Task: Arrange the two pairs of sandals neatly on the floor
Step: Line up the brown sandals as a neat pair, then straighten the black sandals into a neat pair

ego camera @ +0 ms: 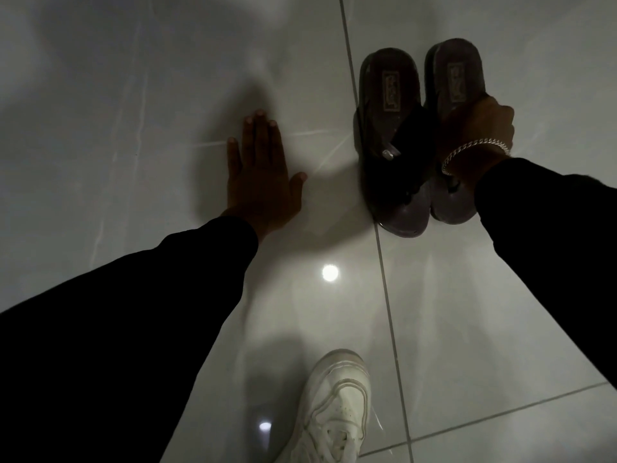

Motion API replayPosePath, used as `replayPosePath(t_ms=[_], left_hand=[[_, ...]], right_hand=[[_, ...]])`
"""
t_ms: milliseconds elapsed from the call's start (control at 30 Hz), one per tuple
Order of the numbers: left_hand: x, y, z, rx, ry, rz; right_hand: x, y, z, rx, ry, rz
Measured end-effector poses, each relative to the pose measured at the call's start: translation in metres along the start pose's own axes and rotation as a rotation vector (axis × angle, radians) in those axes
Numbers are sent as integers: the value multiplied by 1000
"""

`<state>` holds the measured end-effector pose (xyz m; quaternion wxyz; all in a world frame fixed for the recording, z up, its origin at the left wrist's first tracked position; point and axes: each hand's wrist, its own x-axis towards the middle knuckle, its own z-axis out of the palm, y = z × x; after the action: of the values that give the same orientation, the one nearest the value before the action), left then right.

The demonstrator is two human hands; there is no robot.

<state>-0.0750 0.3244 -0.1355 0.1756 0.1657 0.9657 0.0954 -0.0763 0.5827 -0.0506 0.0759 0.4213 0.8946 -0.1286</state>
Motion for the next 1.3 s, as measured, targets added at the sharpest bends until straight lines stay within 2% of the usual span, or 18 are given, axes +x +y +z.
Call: replayPosePath(t_ms=[233, 300, 367, 500, 667, 800, 1033, 1300], left_hand=[[5, -8, -12, -30, -41, 30], [2, -14, -18, -53, -57, 35], [-4, -23, -24, -76, -68, 28], [-32, -51, -43, -131, -65, -15], [-73, -113, -74, -170, -34, -114], [-109, -181, -98, -179, 12, -253], [-164, -300, -129, -106, 205, -535], [-181, -379, -133, -131, 188, -860]], right_hand=[[-8, -5, -1, -46, 2, -22], [-18, -11, -2, -93, 45, -140], [-36, -25, -3, -140, 84, -338], [-94, -61, 13, -150, -100, -664], [-174, -114, 67, -122, -493, -741], [-231, -162, 106, -155, -618, -827], [-302, -225, 147, -221, -663, -982], [-339, -260, 175, -311, -646, -991]])
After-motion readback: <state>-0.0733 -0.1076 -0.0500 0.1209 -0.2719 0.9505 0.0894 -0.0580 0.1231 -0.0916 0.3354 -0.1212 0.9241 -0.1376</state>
